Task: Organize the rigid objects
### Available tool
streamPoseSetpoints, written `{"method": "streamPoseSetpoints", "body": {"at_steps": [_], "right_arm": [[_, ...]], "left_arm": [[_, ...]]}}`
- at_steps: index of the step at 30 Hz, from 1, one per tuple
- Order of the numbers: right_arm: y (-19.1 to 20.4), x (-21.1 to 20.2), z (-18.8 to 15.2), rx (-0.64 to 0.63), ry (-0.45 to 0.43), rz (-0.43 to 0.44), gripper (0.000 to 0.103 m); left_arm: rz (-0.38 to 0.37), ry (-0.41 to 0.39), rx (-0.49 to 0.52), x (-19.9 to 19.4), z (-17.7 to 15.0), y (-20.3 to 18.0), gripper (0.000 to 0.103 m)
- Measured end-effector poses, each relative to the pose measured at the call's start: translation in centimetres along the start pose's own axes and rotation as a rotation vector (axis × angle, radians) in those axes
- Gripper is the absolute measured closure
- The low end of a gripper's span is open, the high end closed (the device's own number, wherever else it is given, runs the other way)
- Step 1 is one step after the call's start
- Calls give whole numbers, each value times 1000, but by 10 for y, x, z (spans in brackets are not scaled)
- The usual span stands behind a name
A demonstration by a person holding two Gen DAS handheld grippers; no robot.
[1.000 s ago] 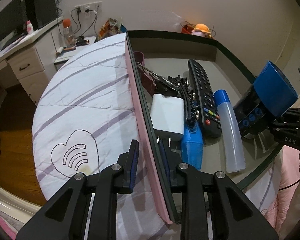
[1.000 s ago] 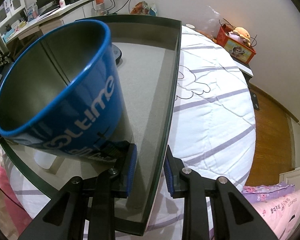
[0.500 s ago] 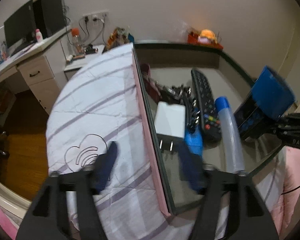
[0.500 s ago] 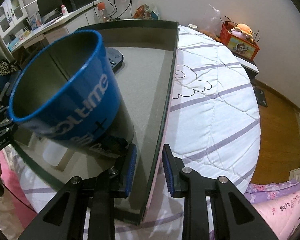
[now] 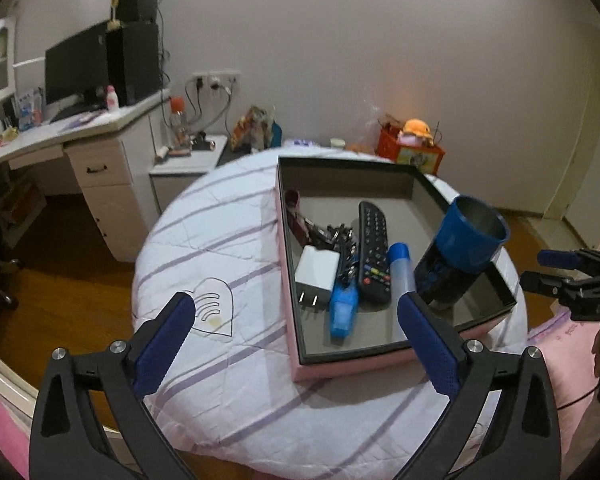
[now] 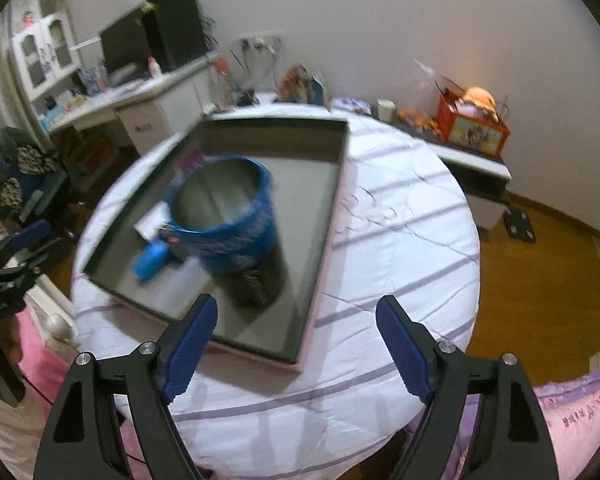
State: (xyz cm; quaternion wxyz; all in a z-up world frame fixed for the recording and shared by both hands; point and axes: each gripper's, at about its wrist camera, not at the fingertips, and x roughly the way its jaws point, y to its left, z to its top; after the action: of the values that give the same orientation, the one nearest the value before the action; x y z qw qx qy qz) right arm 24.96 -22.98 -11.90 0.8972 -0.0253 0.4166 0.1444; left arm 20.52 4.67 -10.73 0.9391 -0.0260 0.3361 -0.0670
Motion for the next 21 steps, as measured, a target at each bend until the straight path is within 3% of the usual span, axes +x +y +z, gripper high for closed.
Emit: {"method": "streamPoseSetpoints", "body": {"at_steps": [2,4,12,17,21], "right_arm": [[11,-8,-1,-26,-33,-5,15],[21,-14,-2,-42,-67,-7,0],[41,-30,-21,20,-195,0,0],[48,-46,-38,105,-291,9,0],[57,-61,-44,144,-365,-15,0]], "left_arm": [[18,-24,4,-11,-1,-5,1],[31,-42,12,-20,-3,-10,1],[62,-122,18,-51,-15,-29,0],[32,-191,6,-76,-24,-34,0],[66,-228,21,-93,-30,-39,0]]}}
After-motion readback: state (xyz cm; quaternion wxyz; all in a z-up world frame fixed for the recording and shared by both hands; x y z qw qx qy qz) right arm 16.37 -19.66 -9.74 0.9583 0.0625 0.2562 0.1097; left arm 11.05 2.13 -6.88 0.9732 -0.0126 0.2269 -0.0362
